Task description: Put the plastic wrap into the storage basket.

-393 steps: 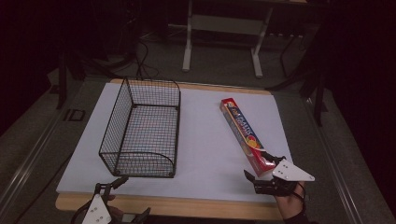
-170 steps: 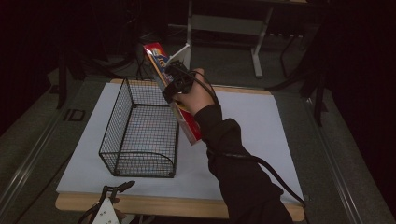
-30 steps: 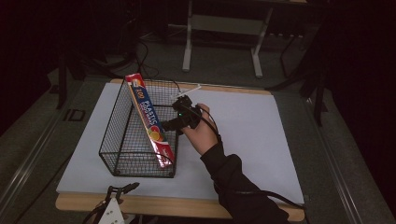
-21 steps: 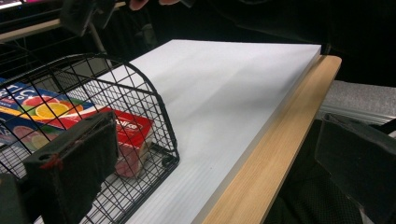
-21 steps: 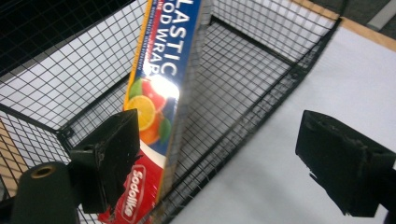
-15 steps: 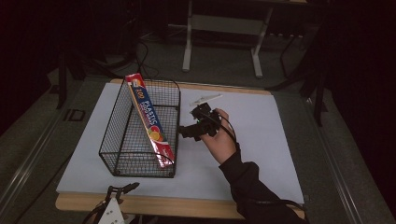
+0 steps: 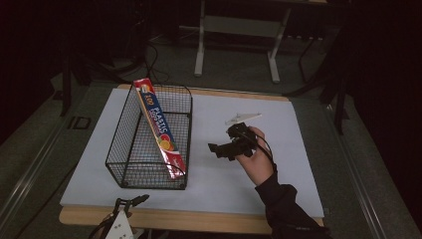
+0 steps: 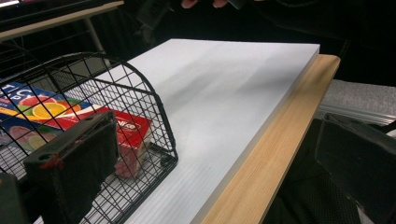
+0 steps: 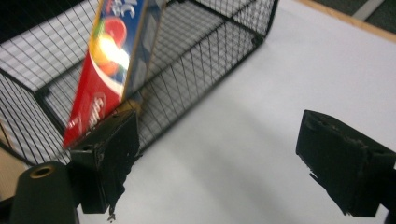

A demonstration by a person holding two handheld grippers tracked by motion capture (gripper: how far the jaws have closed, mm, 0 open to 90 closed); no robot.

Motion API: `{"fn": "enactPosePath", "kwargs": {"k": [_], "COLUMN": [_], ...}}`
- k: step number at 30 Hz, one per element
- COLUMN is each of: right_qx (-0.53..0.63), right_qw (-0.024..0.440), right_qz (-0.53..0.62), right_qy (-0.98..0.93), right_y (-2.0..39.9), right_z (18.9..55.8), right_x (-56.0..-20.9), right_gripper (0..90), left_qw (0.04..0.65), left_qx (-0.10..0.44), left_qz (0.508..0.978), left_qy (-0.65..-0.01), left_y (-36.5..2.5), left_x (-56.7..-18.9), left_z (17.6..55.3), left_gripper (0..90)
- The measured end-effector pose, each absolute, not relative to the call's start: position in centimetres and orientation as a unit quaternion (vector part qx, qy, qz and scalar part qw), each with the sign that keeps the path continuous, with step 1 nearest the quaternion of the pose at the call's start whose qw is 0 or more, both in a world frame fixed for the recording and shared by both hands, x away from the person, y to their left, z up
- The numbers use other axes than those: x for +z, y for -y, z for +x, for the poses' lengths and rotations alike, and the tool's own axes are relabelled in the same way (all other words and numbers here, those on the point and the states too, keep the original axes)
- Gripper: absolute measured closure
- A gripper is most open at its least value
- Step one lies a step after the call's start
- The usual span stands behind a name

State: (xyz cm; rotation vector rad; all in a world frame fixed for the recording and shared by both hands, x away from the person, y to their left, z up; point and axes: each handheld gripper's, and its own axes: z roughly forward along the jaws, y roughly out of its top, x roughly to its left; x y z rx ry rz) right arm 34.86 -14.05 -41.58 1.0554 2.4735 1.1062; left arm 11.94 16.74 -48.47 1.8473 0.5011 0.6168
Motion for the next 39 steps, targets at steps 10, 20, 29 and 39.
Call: {"fn": "enactPosePath", "kwargs": {"k": [10,20,29,39], "right_qx": [0.375,0.369,0.360,0.370], "right_qw": [0.112,0.111,0.124,0.161], "right_qz": [0.349,0.362,0.356,0.351], "right_qy": [-0.852,-0.849,-0.854,-0.845], "right_y": [17.1,20.0,21.6,23.3], "right_z": [33.6,32.0,30.7,29.6], "right_x": [-44.9,-46.7,-48.0,-49.0], "right_gripper": [13.4,13.4,13.3,13.1], "left_qw": [0.534,0.532,0.532,0.532], "left_qx": [0.261,0.261,0.261,0.260], "left_qz": [0.777,0.778,0.778,0.779], "left_qy": [-0.210,-0.208,-0.209,-0.208], "left_y": [-16.7,-16.6,-16.6,-16.6], "left_x": [-48.5,-48.5,-48.5,-48.5], "left_z": [11.9,11.9,11.9,11.9], "left_gripper": [0.2,0.2,0.2,0.2]}}
